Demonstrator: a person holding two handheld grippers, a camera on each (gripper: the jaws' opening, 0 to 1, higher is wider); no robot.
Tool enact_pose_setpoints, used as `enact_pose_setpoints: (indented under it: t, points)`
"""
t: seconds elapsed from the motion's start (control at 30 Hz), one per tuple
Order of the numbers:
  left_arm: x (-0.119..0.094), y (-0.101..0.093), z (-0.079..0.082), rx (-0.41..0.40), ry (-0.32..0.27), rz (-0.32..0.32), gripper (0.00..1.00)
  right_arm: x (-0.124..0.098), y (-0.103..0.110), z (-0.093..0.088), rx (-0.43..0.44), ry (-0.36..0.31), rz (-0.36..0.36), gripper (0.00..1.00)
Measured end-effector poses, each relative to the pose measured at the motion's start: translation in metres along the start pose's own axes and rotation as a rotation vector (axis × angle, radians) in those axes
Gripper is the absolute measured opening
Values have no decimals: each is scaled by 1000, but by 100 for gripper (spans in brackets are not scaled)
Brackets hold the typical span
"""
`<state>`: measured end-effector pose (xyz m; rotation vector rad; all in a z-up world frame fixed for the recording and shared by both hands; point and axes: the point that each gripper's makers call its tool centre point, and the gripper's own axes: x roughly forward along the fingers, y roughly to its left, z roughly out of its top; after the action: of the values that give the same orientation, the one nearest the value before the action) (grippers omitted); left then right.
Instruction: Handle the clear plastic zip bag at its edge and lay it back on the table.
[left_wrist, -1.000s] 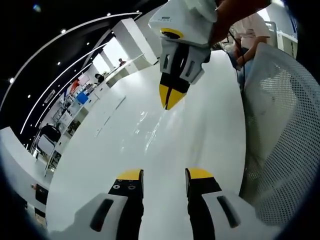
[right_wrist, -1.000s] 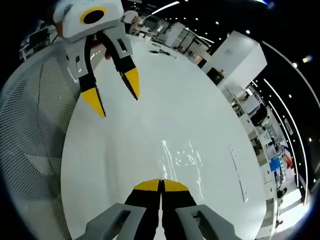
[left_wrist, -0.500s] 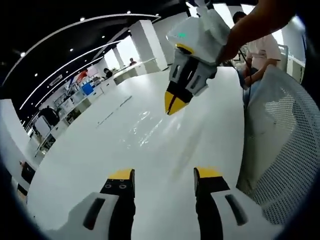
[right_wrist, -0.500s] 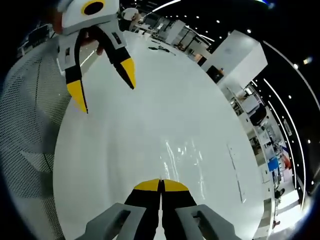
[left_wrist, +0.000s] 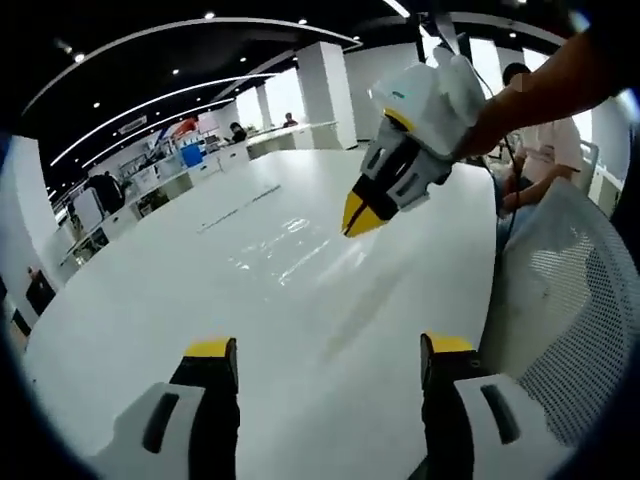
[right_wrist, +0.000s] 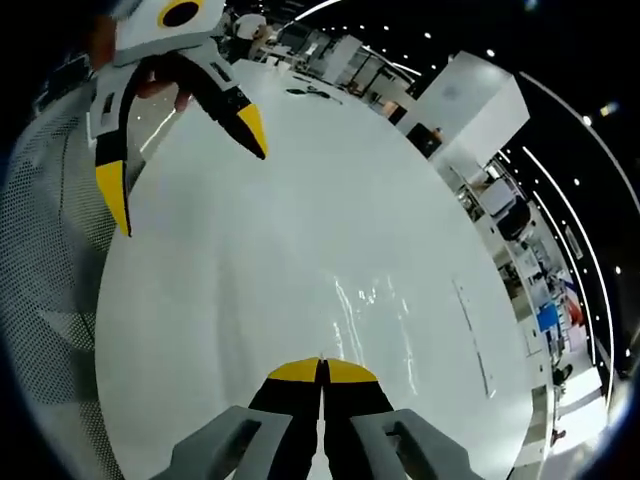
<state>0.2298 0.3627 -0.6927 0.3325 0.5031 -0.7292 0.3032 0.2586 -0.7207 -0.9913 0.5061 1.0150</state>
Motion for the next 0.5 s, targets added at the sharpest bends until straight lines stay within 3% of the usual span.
enact_pose_setpoints:
  t: [0.13, 0.5]
  points:
    - [1, 2, -1, -35, 1, 9, 88, 1, 1, -1, -6, 2, 1, 0]
    - [-4, 9, -13, -23, 35, 31, 84, 11, -5, -9, -33, 12, 6, 0]
